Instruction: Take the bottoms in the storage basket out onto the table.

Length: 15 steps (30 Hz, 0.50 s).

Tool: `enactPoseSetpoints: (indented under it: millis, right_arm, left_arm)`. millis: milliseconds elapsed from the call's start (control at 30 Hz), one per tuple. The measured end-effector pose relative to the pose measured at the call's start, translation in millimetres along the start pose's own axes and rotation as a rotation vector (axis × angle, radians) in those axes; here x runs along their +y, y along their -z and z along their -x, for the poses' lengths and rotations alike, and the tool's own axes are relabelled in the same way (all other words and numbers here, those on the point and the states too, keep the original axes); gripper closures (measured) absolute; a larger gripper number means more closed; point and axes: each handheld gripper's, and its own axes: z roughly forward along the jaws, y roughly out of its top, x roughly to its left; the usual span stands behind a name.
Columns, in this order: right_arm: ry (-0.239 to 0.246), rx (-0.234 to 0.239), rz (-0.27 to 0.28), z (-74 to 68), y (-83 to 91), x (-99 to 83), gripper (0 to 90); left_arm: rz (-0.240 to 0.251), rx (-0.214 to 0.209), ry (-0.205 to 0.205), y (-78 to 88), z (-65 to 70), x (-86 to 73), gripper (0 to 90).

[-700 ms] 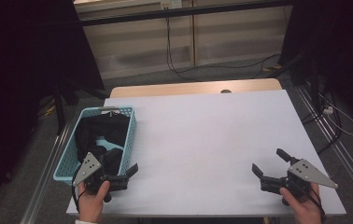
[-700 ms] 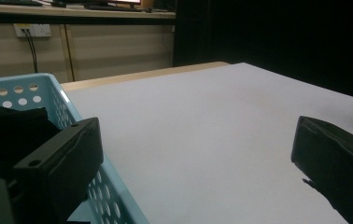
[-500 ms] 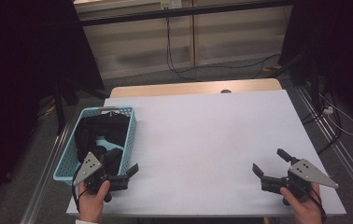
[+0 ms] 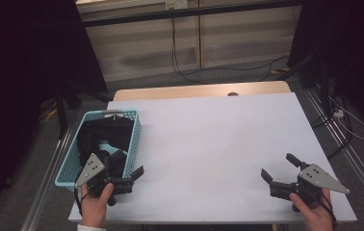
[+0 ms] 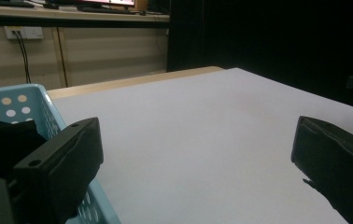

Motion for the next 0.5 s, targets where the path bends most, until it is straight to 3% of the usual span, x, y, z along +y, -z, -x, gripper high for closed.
enactPoseSetpoints:
  millis: [500]
  right_arm:
    - [-0.005,0.0,-0.002,1.0,1.4,-0.6,0.9]
  left_arm:
    - [0.017,-0.006,0.005,-0.1,-7.7,21.5,2.1]
